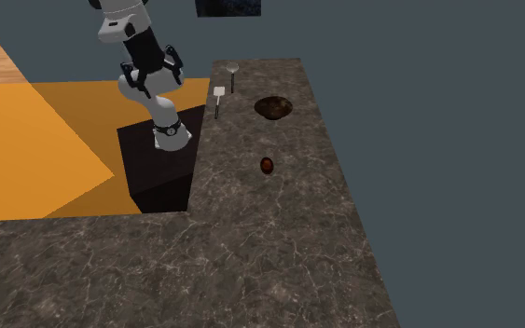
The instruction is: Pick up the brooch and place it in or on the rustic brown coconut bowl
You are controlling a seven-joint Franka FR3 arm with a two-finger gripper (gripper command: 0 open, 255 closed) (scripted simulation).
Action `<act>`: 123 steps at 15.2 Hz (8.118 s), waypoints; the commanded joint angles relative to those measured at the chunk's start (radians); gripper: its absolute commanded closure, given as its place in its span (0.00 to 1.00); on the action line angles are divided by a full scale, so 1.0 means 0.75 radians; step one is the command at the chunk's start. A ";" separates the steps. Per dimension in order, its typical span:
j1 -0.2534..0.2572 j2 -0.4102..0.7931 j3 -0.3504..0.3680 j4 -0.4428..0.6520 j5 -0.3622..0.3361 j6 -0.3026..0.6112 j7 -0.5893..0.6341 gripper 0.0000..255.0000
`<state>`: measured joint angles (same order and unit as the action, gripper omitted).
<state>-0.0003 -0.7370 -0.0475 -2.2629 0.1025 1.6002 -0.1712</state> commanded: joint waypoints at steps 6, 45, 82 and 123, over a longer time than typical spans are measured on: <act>0.033 0.123 0.100 -0.058 0.047 0.132 0.095 0.00; 0.275 1.438 0.478 0.252 -0.021 0.838 0.677 0.00; 0.250 1.215 0.498 0.368 0.032 0.506 0.679 1.00; 0.701 1.080 0.967 0.002 0.207 0.907 1.449 1.00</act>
<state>0.5231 0.0600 0.6772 -2.2568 0.2650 2.2647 0.9120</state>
